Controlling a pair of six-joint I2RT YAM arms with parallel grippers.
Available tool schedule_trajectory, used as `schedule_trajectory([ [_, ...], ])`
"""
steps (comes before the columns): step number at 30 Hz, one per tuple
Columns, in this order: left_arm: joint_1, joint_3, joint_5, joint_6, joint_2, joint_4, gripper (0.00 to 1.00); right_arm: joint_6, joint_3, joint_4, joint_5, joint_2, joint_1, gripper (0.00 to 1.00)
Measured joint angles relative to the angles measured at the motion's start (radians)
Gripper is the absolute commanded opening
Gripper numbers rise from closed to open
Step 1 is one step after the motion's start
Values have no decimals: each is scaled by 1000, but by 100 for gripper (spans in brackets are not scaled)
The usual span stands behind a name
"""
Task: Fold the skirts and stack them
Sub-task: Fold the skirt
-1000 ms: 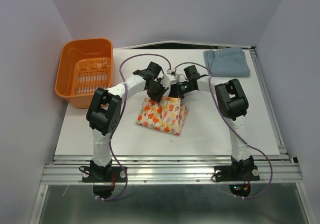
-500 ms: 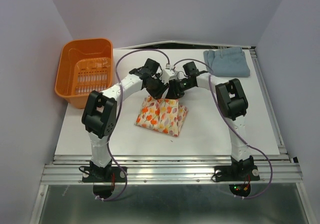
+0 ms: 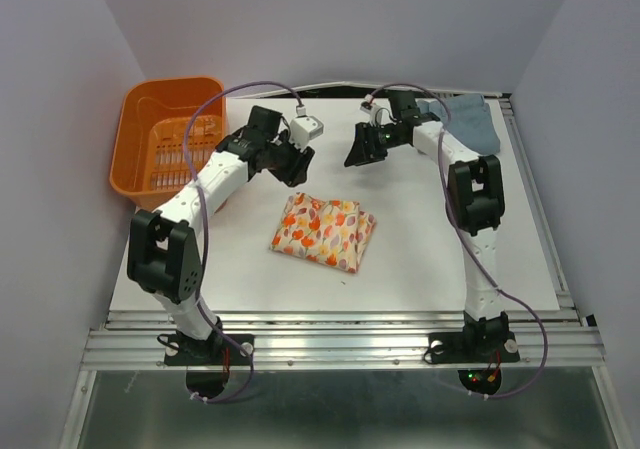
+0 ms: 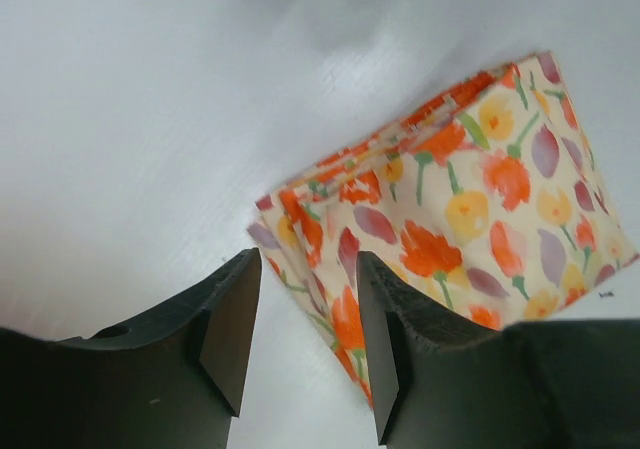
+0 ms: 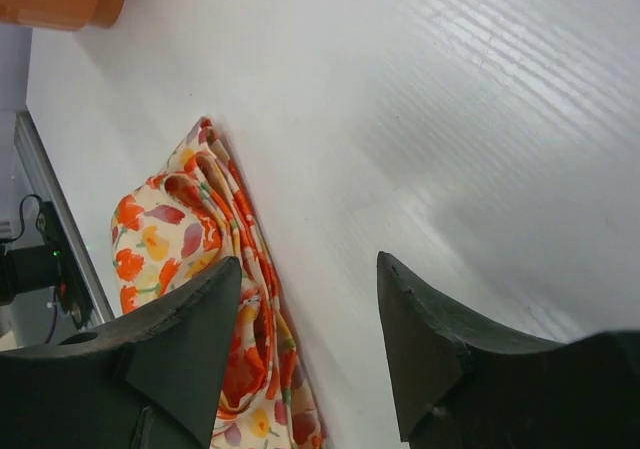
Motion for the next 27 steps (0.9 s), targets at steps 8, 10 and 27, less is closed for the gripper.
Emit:
schedule_trajectory([
  [8, 2, -261, 146, -129, -132, 60, 49, 2, -76, -102, -9, -71, 4, 54],
  [10, 2, -304, 169, -162, -131, 83, 46, 9, -112, -119, -14, -115, 11, 54],
  [27, 45, -321, 154, -384, 124, 321, 36, 69, -525, -49, 62, -348, 207, 49],
])
